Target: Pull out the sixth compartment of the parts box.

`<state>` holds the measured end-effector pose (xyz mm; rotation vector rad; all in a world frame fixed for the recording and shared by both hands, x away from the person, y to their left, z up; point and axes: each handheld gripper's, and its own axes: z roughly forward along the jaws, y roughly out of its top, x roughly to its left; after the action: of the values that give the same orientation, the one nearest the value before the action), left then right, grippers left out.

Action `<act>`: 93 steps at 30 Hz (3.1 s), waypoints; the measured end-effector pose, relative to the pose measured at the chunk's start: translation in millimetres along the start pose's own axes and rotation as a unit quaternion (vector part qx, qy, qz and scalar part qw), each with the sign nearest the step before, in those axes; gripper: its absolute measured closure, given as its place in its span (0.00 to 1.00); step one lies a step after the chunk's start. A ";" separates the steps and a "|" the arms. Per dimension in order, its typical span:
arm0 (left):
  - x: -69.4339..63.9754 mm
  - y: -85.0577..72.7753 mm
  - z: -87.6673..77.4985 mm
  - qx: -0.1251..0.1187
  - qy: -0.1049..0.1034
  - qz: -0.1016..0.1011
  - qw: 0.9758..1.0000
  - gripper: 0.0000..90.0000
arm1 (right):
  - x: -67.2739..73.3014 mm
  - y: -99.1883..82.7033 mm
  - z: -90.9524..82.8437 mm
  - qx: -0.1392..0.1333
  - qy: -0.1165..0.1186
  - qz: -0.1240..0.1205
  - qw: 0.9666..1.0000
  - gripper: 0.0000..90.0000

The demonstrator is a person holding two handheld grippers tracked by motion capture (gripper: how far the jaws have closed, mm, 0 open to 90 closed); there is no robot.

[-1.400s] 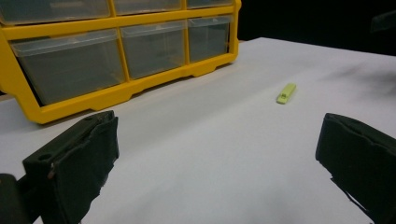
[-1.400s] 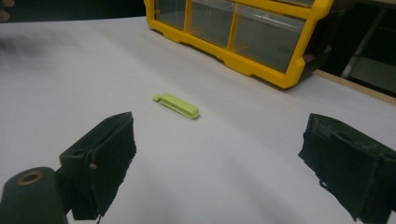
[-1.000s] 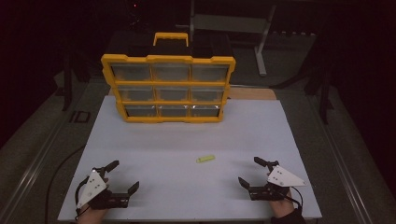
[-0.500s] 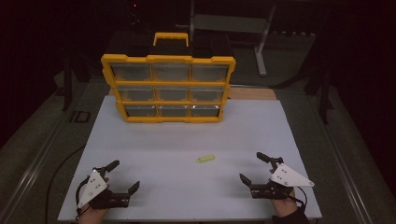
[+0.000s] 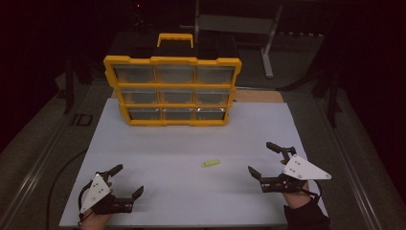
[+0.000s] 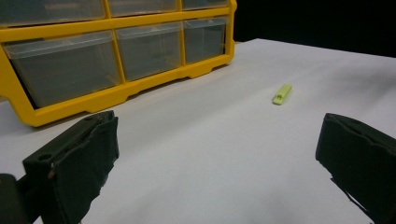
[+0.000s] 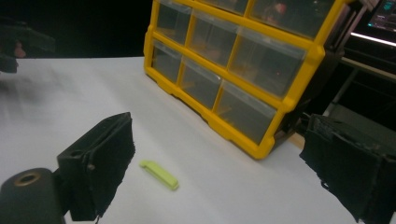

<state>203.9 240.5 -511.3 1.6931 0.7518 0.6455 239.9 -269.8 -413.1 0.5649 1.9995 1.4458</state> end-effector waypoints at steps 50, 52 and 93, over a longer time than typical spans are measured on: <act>0.3 0.4 -0.2 -0.002 -0.004 0.002 1.000 0.00 | -22.2 82.6 91.6 -0.029 0.009 -0.154 0.988 0.10; 0.2 0.2 -0.1 -0.001 -0.004 0.002 1.000 0.00 | -23.3 83.3 96.8 -0.025 0.016 -0.154 0.988 0.10; -0.2 0.8 -0.2 -0.003 -0.010 0.006 1.000 0.00 | -43.7 100.6 194.4 0.046 0.080 -0.201 0.975 0.14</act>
<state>203.7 240.3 -510.4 1.6979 0.7262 0.6365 404.2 -131.7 -351.9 0.0697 2.1587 1.1855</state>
